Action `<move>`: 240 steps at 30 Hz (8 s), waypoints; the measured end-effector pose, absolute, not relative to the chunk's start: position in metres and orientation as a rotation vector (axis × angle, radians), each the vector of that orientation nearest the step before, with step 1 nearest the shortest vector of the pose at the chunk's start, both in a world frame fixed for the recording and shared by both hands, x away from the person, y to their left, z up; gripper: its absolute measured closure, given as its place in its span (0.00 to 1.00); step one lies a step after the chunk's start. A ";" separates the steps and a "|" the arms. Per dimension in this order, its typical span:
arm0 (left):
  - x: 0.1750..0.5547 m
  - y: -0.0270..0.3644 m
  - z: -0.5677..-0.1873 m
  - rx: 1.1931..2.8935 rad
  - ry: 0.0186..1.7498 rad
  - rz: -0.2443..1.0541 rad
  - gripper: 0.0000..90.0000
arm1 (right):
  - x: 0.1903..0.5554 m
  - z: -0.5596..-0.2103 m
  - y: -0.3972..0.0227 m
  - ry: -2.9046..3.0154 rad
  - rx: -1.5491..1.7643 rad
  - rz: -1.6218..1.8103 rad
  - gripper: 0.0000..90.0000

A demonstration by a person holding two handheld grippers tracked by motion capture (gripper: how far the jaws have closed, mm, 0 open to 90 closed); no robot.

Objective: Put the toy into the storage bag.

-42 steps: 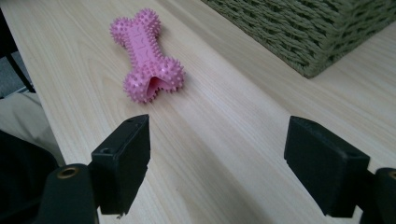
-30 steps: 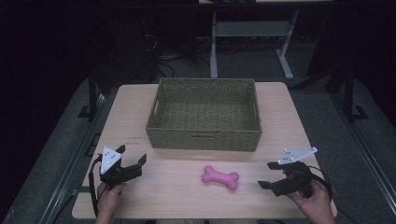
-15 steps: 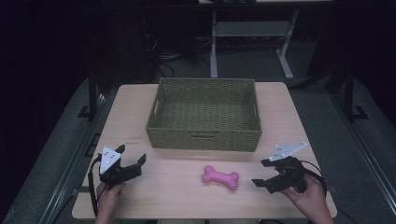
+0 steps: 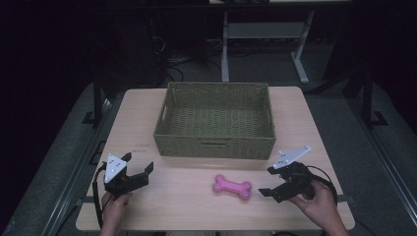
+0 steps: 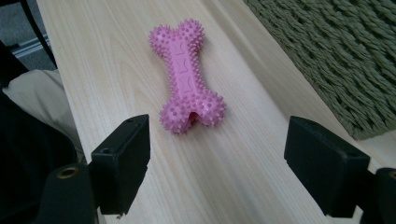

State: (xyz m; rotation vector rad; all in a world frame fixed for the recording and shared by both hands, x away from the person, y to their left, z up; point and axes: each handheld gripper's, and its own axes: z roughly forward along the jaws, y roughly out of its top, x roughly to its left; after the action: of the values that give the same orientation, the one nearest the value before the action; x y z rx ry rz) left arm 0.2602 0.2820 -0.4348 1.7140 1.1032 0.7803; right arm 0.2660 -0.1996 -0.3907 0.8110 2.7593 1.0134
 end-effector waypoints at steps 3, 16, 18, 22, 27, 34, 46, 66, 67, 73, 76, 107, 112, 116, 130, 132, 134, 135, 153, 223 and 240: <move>0.260 0.282 -0.435 1.716 1.098 0.786 0.14 | 0.268 -0.390 -0.194 2.780 0.796 1.001 0.24; 0.260 0.283 -0.434 1.712 1.099 0.783 0.14 | 0.276 -0.393 -0.159 2.869 0.672 0.929 0.25; 0.260 0.283 -0.434 1.712 1.097 0.783 0.14 | 0.279 -0.395 -0.154 2.879 0.647 0.910 0.25; 0.260 0.284 -0.434 1.710 1.103 0.781 0.14 | 0.281 -0.395 -0.145 2.900 0.617 0.897 0.26; 0.259 0.284 -0.434 1.704 1.101 0.786 0.14 | 0.287 -0.398 -0.134 2.934 0.586 0.872 0.29; 0.260 0.285 -0.434 1.701 1.101 0.780 0.14 | 0.298 -0.408 -0.122 2.987 0.584 0.854 0.33; 0.260 0.286 -0.433 1.696 1.102 0.778 0.14 | 0.303 -0.422 -0.102 3.037 0.532 0.735 0.48; 0.260 0.289 -0.434 1.679 1.114 0.765 0.14 | 0.308 -0.434 -0.089 3.048 0.481 0.583 0.60; 0.261 0.289 -0.434 1.679 1.116 0.766 0.14 | 0.307 -0.434 -0.088 3.048 0.479 0.572 0.60; 0.261 0.290 -0.433 1.676 1.120 0.766 0.14 | 0.307 -0.436 -0.085 3.049 0.458 0.553 0.63; 0.260 0.290 -0.433 1.677 1.117 0.767 0.14 | 0.307 -0.435 -0.084 3.052 0.449 0.537 0.64; 0.262 0.290 -0.433 1.664 1.133 0.766 0.14 | 0.333 -0.382 -0.104 3.117 0.424 0.723 0.64; 0.261 0.289 -0.434 1.672 1.124 0.768 0.14 | 0.336 -0.371 -0.107 3.113 0.417 0.727 0.64; 0.260 0.289 -0.433 1.671 1.119 0.775 0.14 | 0.341 -0.364 -0.107 3.114 0.413 0.716 0.64; 0.260 0.290 -0.433 1.667 1.124 0.772 0.14 | 0.359 -0.337 -0.111 3.109 0.408 0.796 0.64; 0.260 0.290 -0.433 1.665 1.125 0.773 0.14 | 0.361 -0.333 -0.112 3.105 0.410 0.803 0.64; 0.260 0.291 -0.433 1.670 1.125 0.772 0.14 | 0.362 -0.330 -0.113 3.101 0.415 0.809 0.64; 0.261 0.291 -0.433 1.671 1.125 0.771 0.14 | 0.363 -0.329 -0.115 3.101 0.414 0.816 0.64; 0.262 0.294 -0.434 1.664 1.134 0.772 0.14 | 0.390 -0.310 -0.119 3.094 0.456 0.828 0.64; 0.262 0.300 -0.433 1.648 1.147 0.778 0.14 | 0.484 -0.319 -0.122 3.126 0.689 0.779 0.64; 0.262 0.302 -0.433 1.647 1.150 0.780 0.14 | 0.490 -0.353 -0.126 3.153 0.772 0.723 0.64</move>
State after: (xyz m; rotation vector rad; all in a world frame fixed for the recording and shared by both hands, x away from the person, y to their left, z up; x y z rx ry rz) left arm 0.2616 0.3015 -0.4327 1.6473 1.1499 0.7802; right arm 0.4905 -0.1259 -0.3530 0.7715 3.1530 0.7231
